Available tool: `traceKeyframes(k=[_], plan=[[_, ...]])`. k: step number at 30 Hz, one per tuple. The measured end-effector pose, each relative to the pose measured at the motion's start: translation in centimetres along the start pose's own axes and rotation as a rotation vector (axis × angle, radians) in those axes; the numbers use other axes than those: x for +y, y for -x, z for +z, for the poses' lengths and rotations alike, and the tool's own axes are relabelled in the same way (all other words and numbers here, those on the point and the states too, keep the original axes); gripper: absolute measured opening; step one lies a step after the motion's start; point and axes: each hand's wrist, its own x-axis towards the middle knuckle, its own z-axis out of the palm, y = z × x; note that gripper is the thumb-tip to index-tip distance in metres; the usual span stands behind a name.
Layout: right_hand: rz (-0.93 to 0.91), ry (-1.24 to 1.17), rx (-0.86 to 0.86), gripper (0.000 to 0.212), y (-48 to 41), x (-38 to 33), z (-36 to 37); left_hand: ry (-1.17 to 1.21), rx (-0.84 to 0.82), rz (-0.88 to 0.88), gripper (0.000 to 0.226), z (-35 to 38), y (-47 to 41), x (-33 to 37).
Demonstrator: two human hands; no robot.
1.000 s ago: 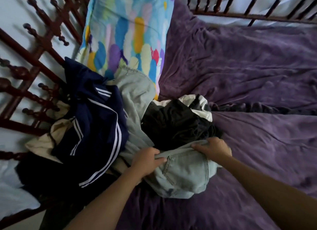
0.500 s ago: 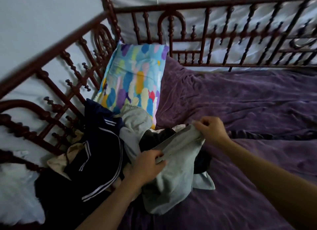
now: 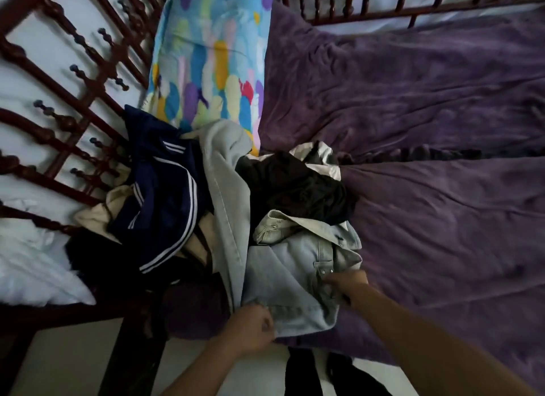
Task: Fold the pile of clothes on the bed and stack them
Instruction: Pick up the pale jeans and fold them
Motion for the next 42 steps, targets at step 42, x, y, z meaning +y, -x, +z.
traceKeyframes(k=[42], plan=[[-1.401, 0.775, 0.210, 0.025, 49.6, -23.1, -21.1, 0.075, 0.766, 0.854, 0.041, -34.2, 2.7, 22.7]])
